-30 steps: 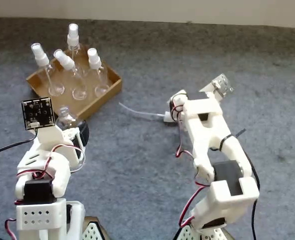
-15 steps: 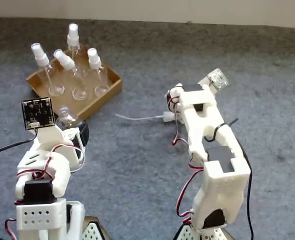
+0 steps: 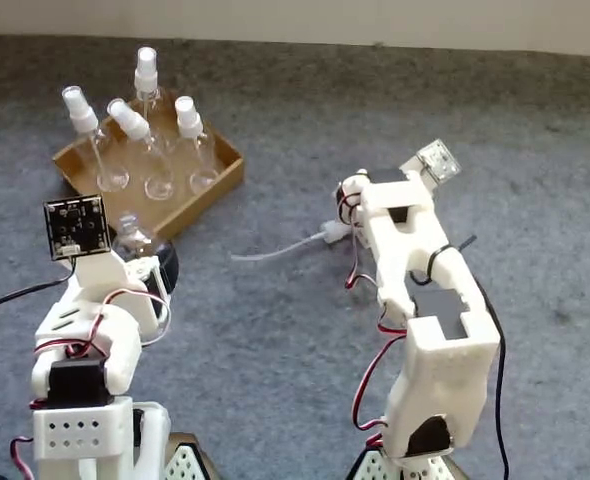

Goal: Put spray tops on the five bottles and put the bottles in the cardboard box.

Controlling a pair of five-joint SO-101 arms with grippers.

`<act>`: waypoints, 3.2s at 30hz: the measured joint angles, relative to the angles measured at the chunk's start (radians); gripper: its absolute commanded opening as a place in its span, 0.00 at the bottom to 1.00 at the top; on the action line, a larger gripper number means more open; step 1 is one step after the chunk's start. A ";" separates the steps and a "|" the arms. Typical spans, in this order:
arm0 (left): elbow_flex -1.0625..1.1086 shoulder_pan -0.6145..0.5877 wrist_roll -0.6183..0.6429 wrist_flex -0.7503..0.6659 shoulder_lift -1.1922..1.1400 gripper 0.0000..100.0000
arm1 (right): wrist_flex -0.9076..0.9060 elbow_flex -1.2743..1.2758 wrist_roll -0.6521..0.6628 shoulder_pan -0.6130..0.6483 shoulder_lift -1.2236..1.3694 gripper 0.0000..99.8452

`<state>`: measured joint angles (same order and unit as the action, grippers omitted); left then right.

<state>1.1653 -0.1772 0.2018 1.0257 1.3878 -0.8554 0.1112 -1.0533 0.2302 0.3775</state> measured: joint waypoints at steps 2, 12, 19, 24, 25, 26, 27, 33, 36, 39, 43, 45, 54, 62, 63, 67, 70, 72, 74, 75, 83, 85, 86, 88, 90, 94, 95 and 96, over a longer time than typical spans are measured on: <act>0.008 0.000 0.000 0.000 0.000 0.03 | 0.000 0.002 0.000 0.002 0.000 0.01; 0.008 0.003 0.000 0.000 0.000 0.03 | -0.170 -0.061 0.103 -0.002 -0.002 0.01; 0.008 0.003 0.000 0.000 0.000 0.03 | -0.233 -0.087 0.436 -0.020 -0.043 0.01; 0.008 0.003 0.000 0.000 0.000 0.03 | -0.235 -0.087 0.718 -0.075 -0.043 0.01; 0.008 0.003 0.000 0.000 0.000 0.03 | -0.235 -0.087 0.781 -0.086 -0.043 0.01; 0.008 0.003 0.000 0.000 0.000 0.03 | -0.235 -0.087 0.847 -0.094 -0.043 0.01; 0.008 0.003 0.000 0.000 0.000 0.03 | -0.235 -0.087 0.911 -0.098 -0.043 0.01; 0.008 0.003 0.000 0.000 0.000 0.03 | -0.190 -0.087 1.290 -0.095 -0.043 0.01; 0.008 0.003 0.000 0.000 0.000 0.03 | -0.149 -0.087 1.456 -0.095 -0.043 0.01; 0.008 0.003 0.000 0.000 0.000 0.03 | -0.114 -0.087 1.567 -0.095 -0.043 0.01; 0.008 0.003 0.000 0.000 0.000 0.03 | -0.104 -0.087 1.642 -0.107 -0.043 0.01; 0.008 0.003 0.000 -0.002 0.000 0.03 | -0.104 -0.087 1.656 -0.110 -0.043 0.01; 0.008 0.003 0.000 -0.005 0.000 0.03 | -0.104 -0.087 1.662 -0.117 -0.043 0.11; 0.008 0.003 0.000 -0.005 0.000 0.03 | -0.181 -0.087 1.662 -0.121 -0.043 0.11; 0.008 0.003 0.000 -0.005 0.000 0.03 | -0.203 -0.087 1.660 -0.121 -0.043 0.11; 0.008 0.003 0.000 -0.005 0.000 0.03 | -0.241 -0.109 1.637 -0.127 -0.044 0.11; 0.008 0.003 0.000 -0.005 0.000 0.03 | -0.244 -0.117 1.634 -0.133 -0.055 0.11; 0.008 0.003 0.000 -0.005 0.000 0.03 | -0.244 -0.117 1.631 -0.141 -0.055 0.11; 0.008 0.003 0.000 -0.005 0.000 0.03 | -0.244 -0.117 1.629 -0.143 -0.055 0.11; 0.008 0.003 0.000 -0.005 0.000 0.03 | -0.244 -0.112 1.628 -0.143 -0.055 0.11; 0.008 0.003 0.000 -0.005 0.000 0.03 | -0.244 -0.071 1.626 -0.143 -0.055 0.11; 0.008 0.003 0.000 -0.005 0.000 0.03 | -0.244 -0.071 1.614 -0.143 -0.055 0.13; 0.008 0.003 0.000 -0.005 0.000 0.03 | -0.244 -0.071 1.602 -0.143 -0.055 0.15; 0.008 0.003 0.000 -0.005 0.000 0.03 | -0.264 -0.071 1.583 -0.143 -0.055 0.19; 0.008 0.003 0.000 -0.005 0.000 0.03 | -0.308 -0.071 1.570 -0.143 -0.055 0.21; 0.008 0.003 0.000 -0.005 0.000 0.03 | -0.384 -0.087 1.533 -0.143 -0.055 0.21; 0.008 0.003 0.000 -0.005 0.000 0.03 | -0.411 -0.101 1.517 -0.143 -0.055 0.21; 0.008 0.003 0.000 -0.005 0.000 0.03 | -0.434 -0.117 1.496 -0.141 -0.055 0.21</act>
<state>1.1730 -0.1741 0.2018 1.0211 1.3878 -1.2896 -0.0054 0.4427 0.0890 0.3222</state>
